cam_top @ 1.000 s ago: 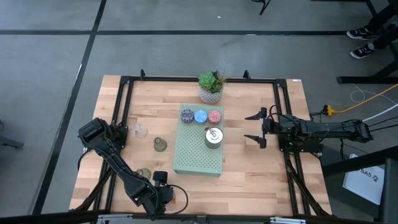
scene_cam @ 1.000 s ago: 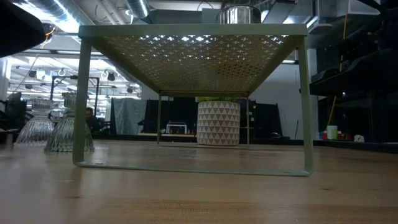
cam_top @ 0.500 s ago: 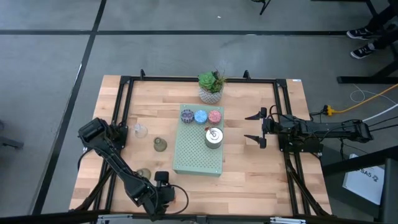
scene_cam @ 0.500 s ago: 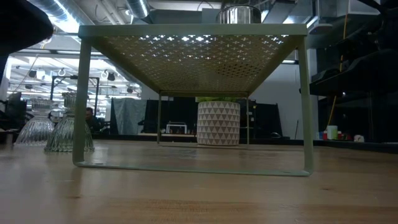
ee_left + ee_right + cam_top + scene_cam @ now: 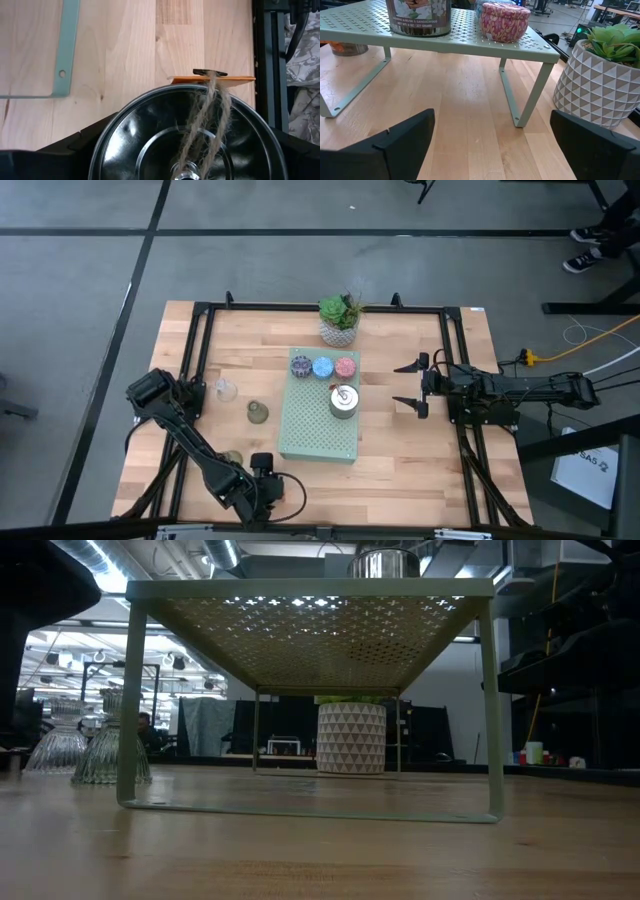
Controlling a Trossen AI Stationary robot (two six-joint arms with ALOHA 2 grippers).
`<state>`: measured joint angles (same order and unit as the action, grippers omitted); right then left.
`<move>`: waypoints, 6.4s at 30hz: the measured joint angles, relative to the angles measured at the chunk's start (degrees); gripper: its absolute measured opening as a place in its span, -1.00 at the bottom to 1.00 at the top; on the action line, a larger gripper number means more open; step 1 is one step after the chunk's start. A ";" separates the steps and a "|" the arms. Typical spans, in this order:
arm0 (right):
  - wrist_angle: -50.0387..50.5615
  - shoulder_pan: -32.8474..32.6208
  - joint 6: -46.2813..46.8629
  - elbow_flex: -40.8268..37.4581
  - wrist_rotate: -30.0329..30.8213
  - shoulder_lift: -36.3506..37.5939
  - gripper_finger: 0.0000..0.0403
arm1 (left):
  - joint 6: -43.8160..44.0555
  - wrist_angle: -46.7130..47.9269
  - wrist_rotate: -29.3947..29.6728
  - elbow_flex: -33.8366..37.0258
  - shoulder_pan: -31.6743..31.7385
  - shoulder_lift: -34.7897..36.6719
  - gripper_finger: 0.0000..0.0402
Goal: Pick & Place candle stick holders
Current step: Put the silver scented candle on the shelf
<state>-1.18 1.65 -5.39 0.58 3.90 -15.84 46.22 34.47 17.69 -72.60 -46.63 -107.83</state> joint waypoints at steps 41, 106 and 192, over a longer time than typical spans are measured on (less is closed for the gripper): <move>-0.01 0.00 0.00 0.00 0.00 0.02 0.98 | 10.24 16.83 4.08 -0.13 -0.90 20.15 0.73; -0.01 0.00 0.00 -0.02 0.00 0.00 0.98 | -42.57 8.84 -20.76 -0.24 45.74 27.62 0.73; 0.01 -0.02 0.00 -0.02 0.00 0.00 0.98 | -44.46 12.29 -15.73 -9.33 44.04 15.54 0.86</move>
<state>-1.17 1.63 -5.39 0.56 3.90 -15.84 1.76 46.76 1.97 -81.93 -2.59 -92.29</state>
